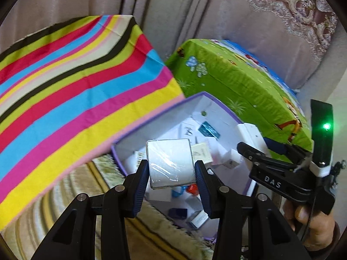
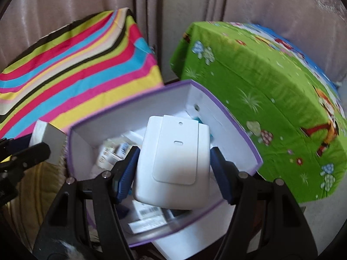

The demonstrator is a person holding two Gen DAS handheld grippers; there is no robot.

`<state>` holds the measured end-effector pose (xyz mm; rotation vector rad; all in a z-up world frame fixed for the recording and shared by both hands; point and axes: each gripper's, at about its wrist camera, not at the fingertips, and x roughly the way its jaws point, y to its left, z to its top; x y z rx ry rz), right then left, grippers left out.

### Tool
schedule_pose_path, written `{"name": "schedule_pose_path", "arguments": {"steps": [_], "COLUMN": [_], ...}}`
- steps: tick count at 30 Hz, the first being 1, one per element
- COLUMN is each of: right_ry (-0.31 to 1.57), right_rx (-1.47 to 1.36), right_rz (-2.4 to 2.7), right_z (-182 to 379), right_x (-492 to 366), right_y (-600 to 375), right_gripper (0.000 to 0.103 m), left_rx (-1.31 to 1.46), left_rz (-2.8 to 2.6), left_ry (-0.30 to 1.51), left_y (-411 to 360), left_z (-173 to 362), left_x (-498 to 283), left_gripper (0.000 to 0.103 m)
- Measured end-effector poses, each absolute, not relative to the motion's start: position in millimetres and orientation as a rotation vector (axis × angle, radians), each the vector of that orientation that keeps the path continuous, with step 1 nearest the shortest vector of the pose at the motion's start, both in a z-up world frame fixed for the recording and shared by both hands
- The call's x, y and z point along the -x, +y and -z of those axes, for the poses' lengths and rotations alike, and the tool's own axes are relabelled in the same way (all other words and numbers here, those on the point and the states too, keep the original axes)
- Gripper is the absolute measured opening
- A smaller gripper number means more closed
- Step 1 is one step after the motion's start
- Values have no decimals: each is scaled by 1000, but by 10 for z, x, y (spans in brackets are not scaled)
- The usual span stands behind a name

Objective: Organize rigid objects
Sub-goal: 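Carry both objects over the storage box, then open both tools to drop the objects into the storage box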

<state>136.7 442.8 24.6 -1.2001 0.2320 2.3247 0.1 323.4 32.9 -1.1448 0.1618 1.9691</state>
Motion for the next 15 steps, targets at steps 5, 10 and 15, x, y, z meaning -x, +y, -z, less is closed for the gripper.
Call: {"name": "schedule_pose_path", "arguments": {"steps": [5, 10, 15], "right_ry": [247, 224, 235], "right_rx": [1196, 1197, 1220], "right_rz": [-2296, -2297, -2300], "right_z": [-221, -242, -228], "right_x": [-1383, -1345, -1341], "right_y": [4482, 4404, 4370], "right_gripper": [69, 69, 71], "left_rx": [1142, 1128, 1151], "left_rz": [-1956, -1938, -1941], "left_ry": [165, 166, 160], "left_y": [3259, 3261, 3226], "left_z": [-271, -273, -250], "left_x": [-37, -52, -32], "left_gripper": [44, 45, 57]}}
